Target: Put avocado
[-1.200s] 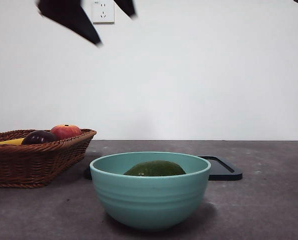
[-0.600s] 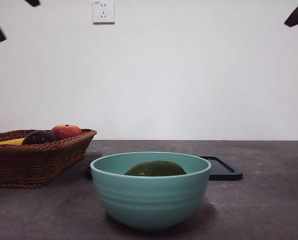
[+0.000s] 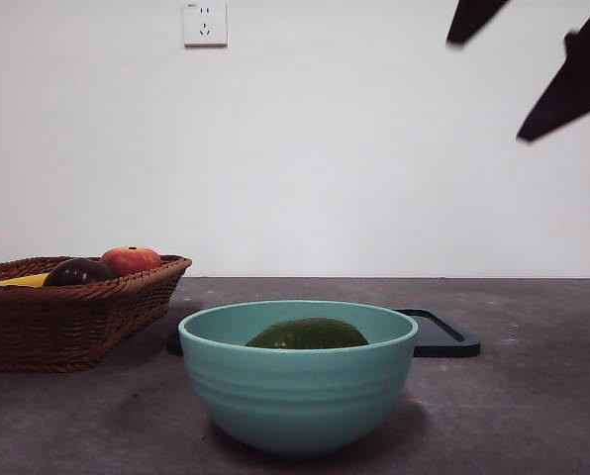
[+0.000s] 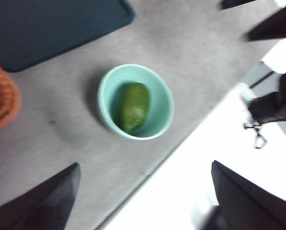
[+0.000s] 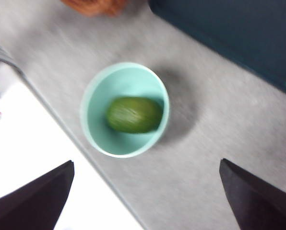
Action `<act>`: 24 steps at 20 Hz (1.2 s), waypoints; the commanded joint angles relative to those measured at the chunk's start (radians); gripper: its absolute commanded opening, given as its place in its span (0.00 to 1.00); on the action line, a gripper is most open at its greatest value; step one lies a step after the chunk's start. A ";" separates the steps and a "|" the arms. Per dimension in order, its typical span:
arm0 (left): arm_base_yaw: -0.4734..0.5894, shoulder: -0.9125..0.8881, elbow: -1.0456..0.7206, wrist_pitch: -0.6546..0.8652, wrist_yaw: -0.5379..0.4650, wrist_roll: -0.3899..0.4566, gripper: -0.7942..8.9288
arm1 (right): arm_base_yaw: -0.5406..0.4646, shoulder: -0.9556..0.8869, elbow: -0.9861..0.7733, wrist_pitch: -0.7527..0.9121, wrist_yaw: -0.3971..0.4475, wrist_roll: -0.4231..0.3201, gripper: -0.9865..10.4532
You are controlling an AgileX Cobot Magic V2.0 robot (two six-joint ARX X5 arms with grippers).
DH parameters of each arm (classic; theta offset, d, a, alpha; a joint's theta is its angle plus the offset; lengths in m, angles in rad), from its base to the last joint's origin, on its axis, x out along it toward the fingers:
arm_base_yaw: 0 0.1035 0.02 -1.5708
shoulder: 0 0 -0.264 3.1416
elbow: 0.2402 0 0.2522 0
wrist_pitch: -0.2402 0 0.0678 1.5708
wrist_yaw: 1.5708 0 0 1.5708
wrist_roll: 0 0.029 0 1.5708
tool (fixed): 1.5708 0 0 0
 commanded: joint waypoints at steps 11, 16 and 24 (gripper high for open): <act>-0.005 0.004 0.010 0.003 0.089 0.008 0.53 | 0.186 0.362 0.017 0.201 0.151 0.004 0.36; -0.005 0.004 0.010 0.003 0.089 0.008 0.53 | 0.208 0.447 0.017 0.267 0.163 0.019 0.27; -0.005 0.004 0.010 0.003 0.089 0.008 0.53 | 0.219 0.504 0.016 0.288 0.178 0.022 0.13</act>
